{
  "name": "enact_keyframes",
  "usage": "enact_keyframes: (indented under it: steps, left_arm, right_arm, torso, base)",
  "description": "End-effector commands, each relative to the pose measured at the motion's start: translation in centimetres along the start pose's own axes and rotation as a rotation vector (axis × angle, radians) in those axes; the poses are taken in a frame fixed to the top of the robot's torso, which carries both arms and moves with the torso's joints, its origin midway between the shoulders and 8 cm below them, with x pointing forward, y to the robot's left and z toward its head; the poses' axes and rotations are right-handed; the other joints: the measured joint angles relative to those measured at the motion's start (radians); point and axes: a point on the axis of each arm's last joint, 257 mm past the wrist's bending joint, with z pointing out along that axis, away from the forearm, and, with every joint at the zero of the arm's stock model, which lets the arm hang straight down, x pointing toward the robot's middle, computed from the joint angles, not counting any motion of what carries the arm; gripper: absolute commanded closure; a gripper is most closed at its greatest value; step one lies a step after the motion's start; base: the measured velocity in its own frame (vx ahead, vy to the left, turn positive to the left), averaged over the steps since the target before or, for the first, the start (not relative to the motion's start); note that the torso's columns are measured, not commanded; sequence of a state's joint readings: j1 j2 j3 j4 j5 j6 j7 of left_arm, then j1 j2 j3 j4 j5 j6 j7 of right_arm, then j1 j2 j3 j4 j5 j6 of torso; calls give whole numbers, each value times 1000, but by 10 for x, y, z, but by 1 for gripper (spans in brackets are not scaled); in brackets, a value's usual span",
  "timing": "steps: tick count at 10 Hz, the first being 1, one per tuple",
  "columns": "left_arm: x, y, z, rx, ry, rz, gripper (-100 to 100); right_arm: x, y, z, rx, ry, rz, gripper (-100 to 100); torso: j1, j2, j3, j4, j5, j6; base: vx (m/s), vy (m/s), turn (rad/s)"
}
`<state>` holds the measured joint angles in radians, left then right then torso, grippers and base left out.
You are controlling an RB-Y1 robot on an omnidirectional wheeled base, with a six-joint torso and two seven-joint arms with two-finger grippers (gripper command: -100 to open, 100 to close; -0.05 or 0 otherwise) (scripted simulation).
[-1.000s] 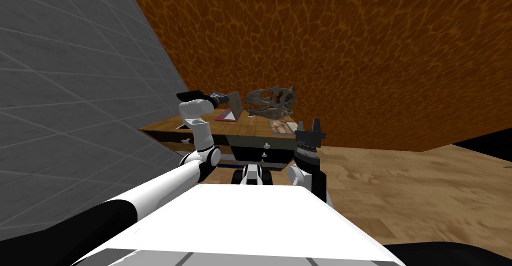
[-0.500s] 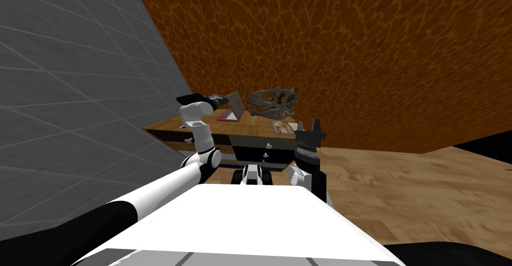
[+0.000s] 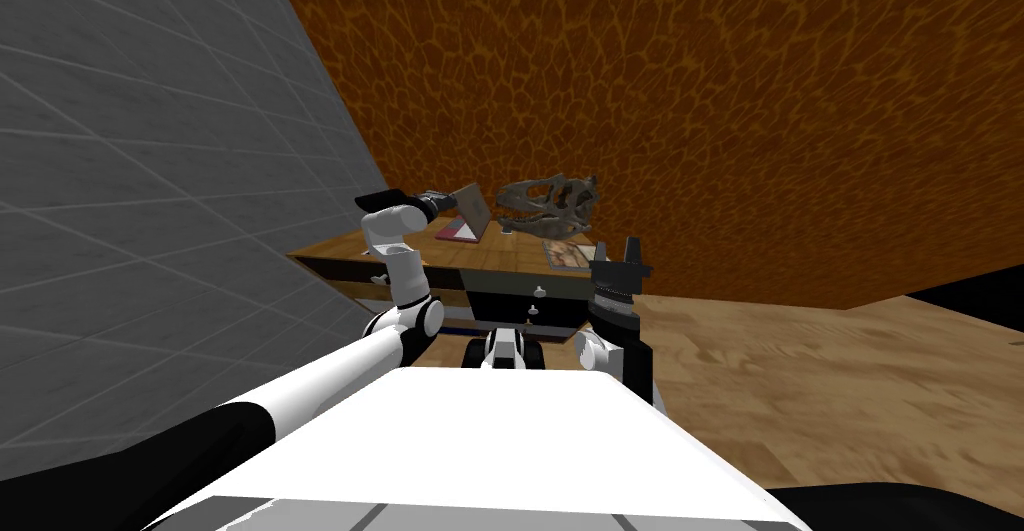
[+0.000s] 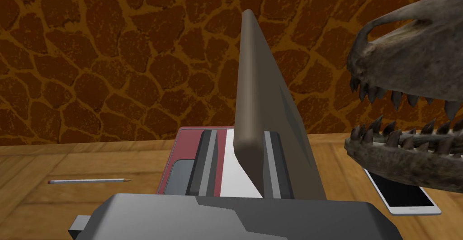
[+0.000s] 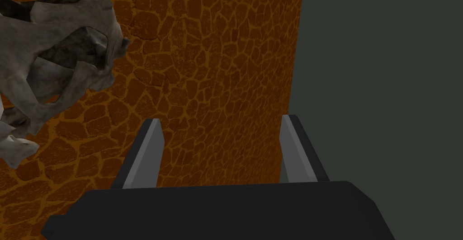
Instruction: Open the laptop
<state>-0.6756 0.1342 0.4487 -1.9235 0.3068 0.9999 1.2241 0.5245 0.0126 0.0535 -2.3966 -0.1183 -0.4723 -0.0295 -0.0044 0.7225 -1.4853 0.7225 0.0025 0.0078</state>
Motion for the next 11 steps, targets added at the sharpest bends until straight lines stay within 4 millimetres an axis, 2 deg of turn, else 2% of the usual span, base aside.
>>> enact_keyframes:
  steps: [1, 7, 8, 11]
  left_arm:
    - [-19, 5, 4, -16, -39, -15, 100]
    - [-19, 5, 4, -16, -39, -15, 100]
    - [-31, -7, 2, 5, -45, -64, 100]
    - [-36, -9, 2, 7, -51, -73, 100]
  right_arm:
    - [0, 0, 0, 0, 0, 0, 0]
    - [0, 0, 0, 0, 0, 0, 0]
    - [0, 0, 0, 0, 0, 0, 0]
    - [0, 0, 0, 0, 0, 0, 0]
  torso:
    - [0, 0, 0, 0, 0, -1]
    - [5, 3, 2, 2, 2, -5]
    - [5, 3, 2, 2, 1, -4]
    - [3, -1, -1, 0, 1, -2]
  base:
    - [2, 4, -11]
    - [-2, 5, 13]
    - [11, 24, -69]
    - [12, 22, -60]
